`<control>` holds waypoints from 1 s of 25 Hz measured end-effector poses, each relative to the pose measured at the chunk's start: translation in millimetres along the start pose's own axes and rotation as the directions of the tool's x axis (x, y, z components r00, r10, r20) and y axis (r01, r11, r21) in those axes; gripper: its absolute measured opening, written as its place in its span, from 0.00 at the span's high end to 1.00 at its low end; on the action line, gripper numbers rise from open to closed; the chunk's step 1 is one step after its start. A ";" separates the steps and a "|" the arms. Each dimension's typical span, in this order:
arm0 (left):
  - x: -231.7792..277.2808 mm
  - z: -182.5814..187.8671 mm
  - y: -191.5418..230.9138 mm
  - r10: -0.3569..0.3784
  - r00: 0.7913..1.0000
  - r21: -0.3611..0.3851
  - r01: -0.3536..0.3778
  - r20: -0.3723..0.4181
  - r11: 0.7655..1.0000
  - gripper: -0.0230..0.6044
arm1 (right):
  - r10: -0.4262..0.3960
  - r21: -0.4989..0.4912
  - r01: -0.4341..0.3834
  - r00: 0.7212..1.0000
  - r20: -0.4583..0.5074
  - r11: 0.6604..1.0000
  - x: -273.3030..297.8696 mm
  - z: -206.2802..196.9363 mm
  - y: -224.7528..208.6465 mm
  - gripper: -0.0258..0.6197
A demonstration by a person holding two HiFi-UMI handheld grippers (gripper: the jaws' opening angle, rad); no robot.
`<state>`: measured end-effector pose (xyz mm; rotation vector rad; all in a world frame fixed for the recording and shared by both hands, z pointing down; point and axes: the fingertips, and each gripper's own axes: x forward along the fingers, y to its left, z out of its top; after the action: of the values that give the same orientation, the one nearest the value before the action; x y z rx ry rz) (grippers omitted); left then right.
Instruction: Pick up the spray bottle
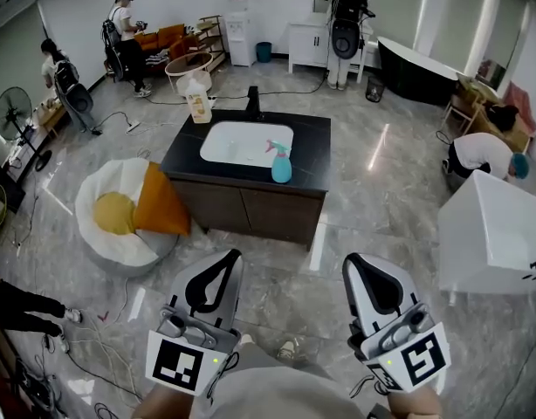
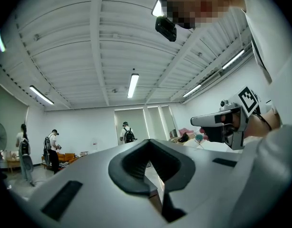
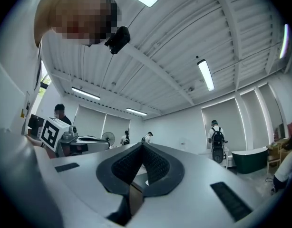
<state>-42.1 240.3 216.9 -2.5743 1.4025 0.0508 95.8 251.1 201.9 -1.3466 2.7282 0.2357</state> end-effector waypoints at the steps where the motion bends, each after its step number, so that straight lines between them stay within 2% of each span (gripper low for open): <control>1: 0.3 0.0 -0.5 -0.003 1.000 0.005 0.003 -0.002 1.000 0.94 | -0.005 0.000 0.005 1.000 -0.002 1.000 -0.4 -0.3 -0.5 0.92; 4: 1.8 -6.6 -3.0 -0.011 1.000 0.022 0.012 -0.020 1.000 0.94 | -0.022 -0.001 0.022 1.000 -0.021 1.000 -2.5 -4.7 -3.7 0.92; 10: -0.4 -23.8 3.4 0.006 0.997 -0.004 -0.007 -0.080 1.000 0.94 | -0.032 0.015 0.033 0.999 -0.034 0.999 5.1 -8.5 -10.5 0.91; 12: 1.7 -26.2 5.9 0.017 0.995 0.004 -0.017 -0.094 1.000 0.94 | -0.030 0.029 0.031 0.999 -0.031 0.999 9.5 -8.4 -13.0 0.66; 13: 2.8 -27.6 7.7 0.028 0.994 0.004 -0.028 -0.104 1.000 0.94 | -0.032 0.030 0.033 0.999 -0.028 0.999 11.0 -8.4 -14.3 0.57; 14: 3.7 -28.4 9.6 0.039 0.993 0.000 -0.039 -0.111 0.999 0.94 | -0.037 0.023 0.037 0.999 -0.026 0.999 11.8 -8.5 -15.5 0.54; 18: 3.8 -26.9 13.4 0.061 0.992 0.004 -0.061 -0.109 0.998 0.94 | -0.041 0.013 0.041 0.999 -0.023 0.999 10.8 -10.3 -17.1 0.54; 25: 9.0 -26.8 7.5 0.045 0.993 0.033 -0.041 -0.109 0.999 0.94 | -0.047 0.030 0.048 0.999 -0.028 0.998 13.6 -13.5 -27.7 0.54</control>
<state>-45.2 223.5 240.7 -2.5574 1.4843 -0.1058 109.3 221.4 210.4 -1.4145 2.7062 0.1731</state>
